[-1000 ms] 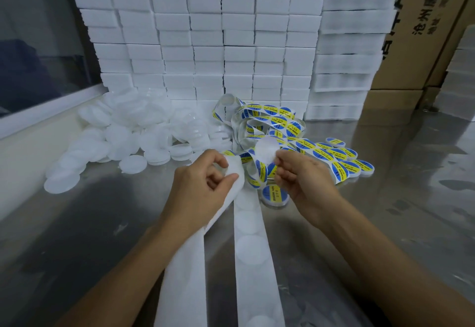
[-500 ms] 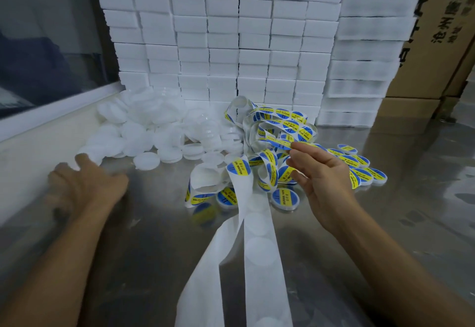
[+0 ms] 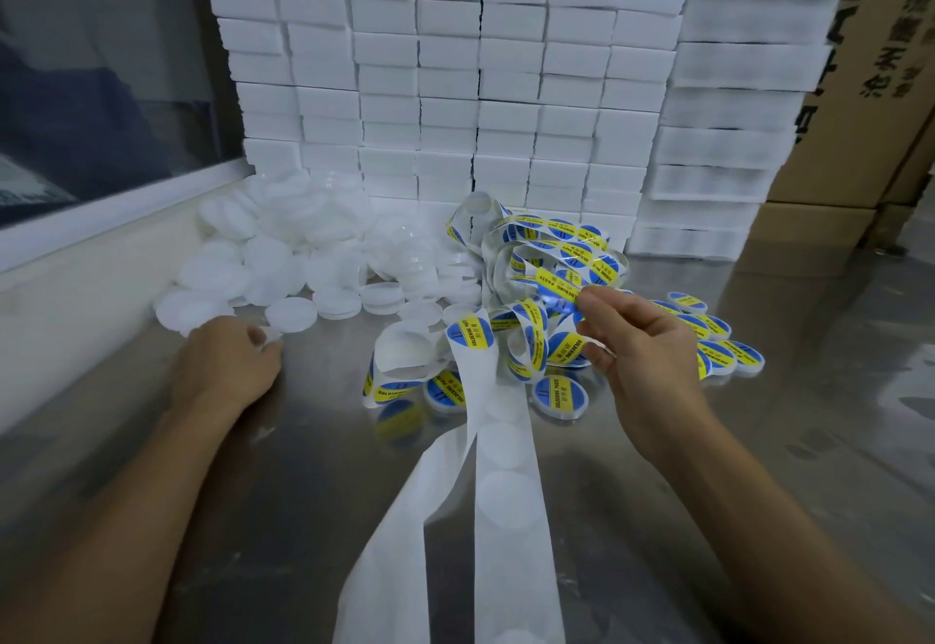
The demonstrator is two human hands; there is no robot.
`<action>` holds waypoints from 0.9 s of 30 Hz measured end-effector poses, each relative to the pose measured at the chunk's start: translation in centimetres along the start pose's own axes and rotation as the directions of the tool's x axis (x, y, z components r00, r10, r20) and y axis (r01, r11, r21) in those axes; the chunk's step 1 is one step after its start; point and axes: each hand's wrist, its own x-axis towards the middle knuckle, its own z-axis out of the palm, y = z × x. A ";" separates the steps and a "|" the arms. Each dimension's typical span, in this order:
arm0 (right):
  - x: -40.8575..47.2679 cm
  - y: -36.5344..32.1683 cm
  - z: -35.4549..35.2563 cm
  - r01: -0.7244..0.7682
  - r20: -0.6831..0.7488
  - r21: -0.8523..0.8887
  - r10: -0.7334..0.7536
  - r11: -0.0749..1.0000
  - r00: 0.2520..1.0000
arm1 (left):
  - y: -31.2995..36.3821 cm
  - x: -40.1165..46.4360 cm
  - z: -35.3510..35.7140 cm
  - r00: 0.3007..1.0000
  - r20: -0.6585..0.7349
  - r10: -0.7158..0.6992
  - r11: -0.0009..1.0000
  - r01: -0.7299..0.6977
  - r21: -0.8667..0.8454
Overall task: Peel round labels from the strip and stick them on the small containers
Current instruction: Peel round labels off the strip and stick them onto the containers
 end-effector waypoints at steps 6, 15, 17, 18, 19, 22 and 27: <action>0.0 0.4 0.1 0.108 -0.002 -0.093 -0.109 0.990 0.994 | 3.0 -1.9 0.6 0.967 -0.104 0.234 0.972 -0.236 -0.008; 0.0 0.4 0.4 0.020 -0.077 -0.013 -0.021 1.000 0.997 | 9.0 -7.2 -1.0 0.649 -0.411 0.640 0.659 -0.739 -0.140; -0.1 0.4 0.5 0.016 -0.061 -0.011 -0.016 1.000 0.998 | 9.9 -8.0 -1.2 0.574 -0.476 0.666 0.594 -0.795 -0.127; -0.2 0.4 0.6 0.022 -0.048 -0.019 -0.023 1.000 0.999 | 10.2 -8.4 -1.2 0.542 -0.504 0.673 0.565 -0.816 -0.124; -0.3 0.4 0.7 0.031 -0.029 -0.029 -0.032 0.999 0.999 | 10.6 -8.8 -1.2 0.512 -0.525 0.679 0.535 -0.836 -0.123; -0.9 0.4 1.3 0.066 0.023 -0.058 -0.065 0.996 0.998 | 11.5 -10.1 -1.0 0.471 -0.532 0.703 0.464 -0.871 -0.158; -2.1 0.4 2.4 0.057 0.214 -0.006 -0.054 0.998 0.975 | 12.2 -11.5 -0.9 0.450 -0.457 0.767 0.387 -0.893 -0.231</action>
